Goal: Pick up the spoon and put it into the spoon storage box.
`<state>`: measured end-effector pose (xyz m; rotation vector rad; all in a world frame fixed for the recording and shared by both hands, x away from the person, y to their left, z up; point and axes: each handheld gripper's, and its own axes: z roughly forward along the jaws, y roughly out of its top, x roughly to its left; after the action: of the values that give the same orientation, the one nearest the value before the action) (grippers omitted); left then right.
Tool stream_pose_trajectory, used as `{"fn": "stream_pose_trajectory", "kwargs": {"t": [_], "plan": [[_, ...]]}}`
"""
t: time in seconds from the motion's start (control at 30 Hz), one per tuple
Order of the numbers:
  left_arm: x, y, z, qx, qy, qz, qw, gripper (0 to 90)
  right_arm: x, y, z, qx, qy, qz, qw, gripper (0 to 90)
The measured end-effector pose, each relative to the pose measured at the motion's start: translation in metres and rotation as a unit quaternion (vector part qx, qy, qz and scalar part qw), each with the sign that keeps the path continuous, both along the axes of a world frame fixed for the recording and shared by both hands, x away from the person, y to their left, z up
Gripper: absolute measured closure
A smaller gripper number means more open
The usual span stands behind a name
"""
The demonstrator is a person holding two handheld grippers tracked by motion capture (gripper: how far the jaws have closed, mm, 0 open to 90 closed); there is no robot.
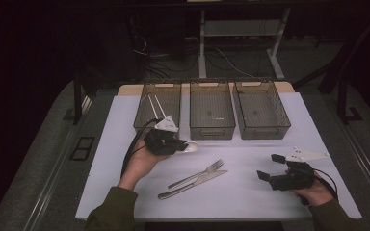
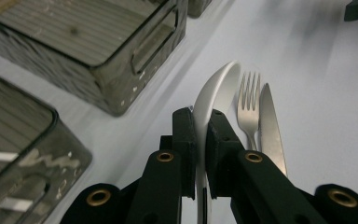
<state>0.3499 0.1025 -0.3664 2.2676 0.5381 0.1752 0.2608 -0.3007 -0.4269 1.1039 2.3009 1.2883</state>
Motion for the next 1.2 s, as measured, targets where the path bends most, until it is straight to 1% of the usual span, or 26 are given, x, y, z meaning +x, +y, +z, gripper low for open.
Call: {"fn": "stream_pose_trajectory", "kwargs": {"t": [0.13,0.27,0.3,0.4,0.43,0.47,0.6,0.8,0.83,0.93,1.0,1.07,1.17,1.2], "plan": [[0.004,-0.005,0.008,-0.001,-0.006,-0.006,1.0,82.8,-0.001,0.0,0.0,0.003,0.003,-0.003,1.0,13.7],[0.01,-0.011,0.015,-0.005,-0.011,-0.008,0.9999,82.8,0.0,-0.001,0.001,0.005,-0.001,-0.002,1.0,13.7],[0.012,-0.013,0.017,-0.005,-0.012,-0.009,0.9999,82.8,-0.001,-0.001,0.001,0.008,0.005,-0.004,0.9999,13.7],[0.018,-0.018,0.023,-0.004,-0.017,-0.016,0.9997,82.8,-0.001,-0.001,0.001,0.01,0.009,-0.005,0.9999,13.7],[0.02,-0.02,0.025,-0.001,-0.021,-0.018,0.9996,82.8,-0.001,-0.001,0.001,0.01,0.004,-0.004,0.9999,13.7],[0.021,-0.023,0.026,-0.005,-0.021,-0.017,0.9996,82.8,-0.001,-0.001,0.001,0.01,0.003,-0.004,0.9999,13.7],[0.03,-0.032,0.031,-0.005,-0.029,-0.023,0.9993,82.8,-0.001,-0.002,0.001,0.01,0.002,-0.005,0.9999,13.7],[0.044,-0.046,0.037,-0.003,-0.035,-0.025,0.9991,82.8,-0.001,-0.002,0.002,0.013,0.001,-0.006,0.9999,13.7],[0.046,-0.048,0.038,-0.005,-0.037,-0.024,0.999,82.8,-0.001,-0.003,0.002,0.014,0.001,-0.006,0.9999,13.7],[0.055,-0.052,0.041,-0.004,-0.039,-0.022,0.999,82.8,-0.001,-0.003,0.002,0.015,0.001,-0.006,0.9999,13.7],[0.061,-0.055,0.041,-0.011,-0.039,-0.016,0.999,82.8,-0.001,-0.003,0.002,0.015,0.001,-0.006,0.9999,13.7],[0.068,-0.056,0.043,-0.006,-0.043,-0.018,0.9989,82.8,0.0,-0.003,0.002,0.015,0.001,-0.007,0.9999,13.7],[0.077,-0.059,0.042,-0.012,-0.044,-0.01,0.9989,82.8,0.0,-0.003,0.002,0.015,0.001,-0.007,0.9999,13.7],[0.08,-0.06,0.043,-0.01,-0.043,-0.01,0.999,82.8,0.0,-0.003,0.002,0.016,0.001,-0.007,0.9999,13.7]]}}
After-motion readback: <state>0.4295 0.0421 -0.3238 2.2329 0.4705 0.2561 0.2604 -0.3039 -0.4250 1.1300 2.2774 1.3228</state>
